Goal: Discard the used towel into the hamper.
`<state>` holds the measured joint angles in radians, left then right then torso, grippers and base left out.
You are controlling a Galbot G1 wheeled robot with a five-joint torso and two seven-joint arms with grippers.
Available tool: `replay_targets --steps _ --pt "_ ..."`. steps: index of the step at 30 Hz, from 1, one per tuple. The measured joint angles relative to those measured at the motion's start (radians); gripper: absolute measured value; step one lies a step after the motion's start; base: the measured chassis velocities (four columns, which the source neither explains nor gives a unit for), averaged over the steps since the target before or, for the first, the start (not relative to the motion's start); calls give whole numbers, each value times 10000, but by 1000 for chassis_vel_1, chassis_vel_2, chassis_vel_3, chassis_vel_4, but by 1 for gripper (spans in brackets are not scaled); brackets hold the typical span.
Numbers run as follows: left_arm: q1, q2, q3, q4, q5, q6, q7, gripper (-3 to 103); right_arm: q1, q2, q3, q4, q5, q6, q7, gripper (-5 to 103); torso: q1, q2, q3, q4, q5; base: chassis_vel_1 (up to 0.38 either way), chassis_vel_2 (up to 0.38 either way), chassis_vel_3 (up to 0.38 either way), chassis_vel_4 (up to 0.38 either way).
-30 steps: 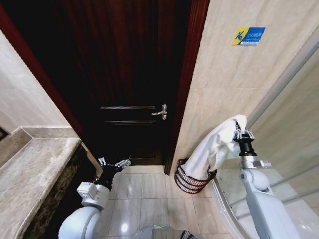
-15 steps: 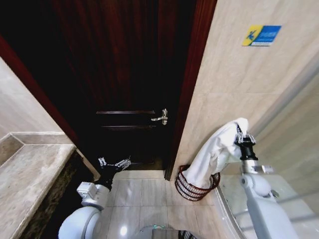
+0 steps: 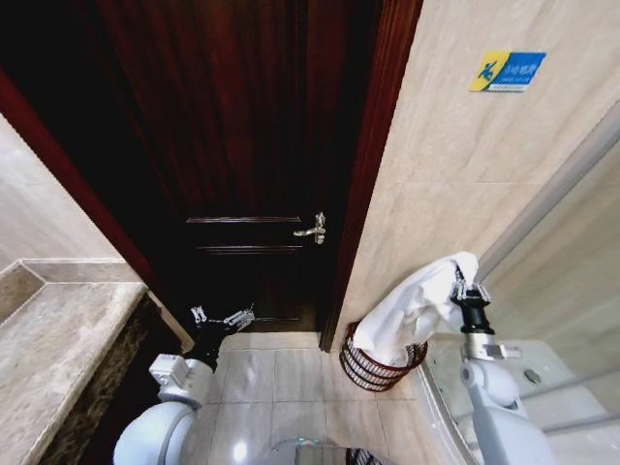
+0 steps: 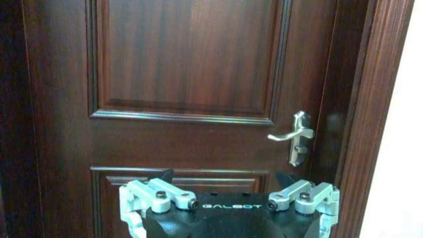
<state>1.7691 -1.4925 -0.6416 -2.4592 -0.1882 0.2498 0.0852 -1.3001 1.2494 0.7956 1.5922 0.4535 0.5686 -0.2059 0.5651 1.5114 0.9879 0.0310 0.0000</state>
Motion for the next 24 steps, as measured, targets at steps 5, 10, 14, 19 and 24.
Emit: replay_targets --steps 5,10,14,19,24 --pt "-1 0 0 0 0 0 0 100 195 25 -194 -974 304 -44 -187 10 5 -2 1 3 -1 0 0 0 0" --pt "-1 0 0 0 0 0 0 100 324 20 -438 -1674 389 -26 -527 10 3 -1 1 1 -3 0 0 0 0" --pt "-1 0 0 0 0 0 0 100 590 151 -600 -2331 116 116 -573 10 3 -2 1 2 0 0 0 0 0" --pt "-1 0 0 0 0 0 0 100 756 233 -738 -2801 5 107 -569 10 3 -2 1 3 -1 0 0 0 0" --pt "-1 0 0 0 0 0 0 100 920 234 -768 -3443 -70 96 -710 10 3 -2 1 1 -1 0 0 0 0"
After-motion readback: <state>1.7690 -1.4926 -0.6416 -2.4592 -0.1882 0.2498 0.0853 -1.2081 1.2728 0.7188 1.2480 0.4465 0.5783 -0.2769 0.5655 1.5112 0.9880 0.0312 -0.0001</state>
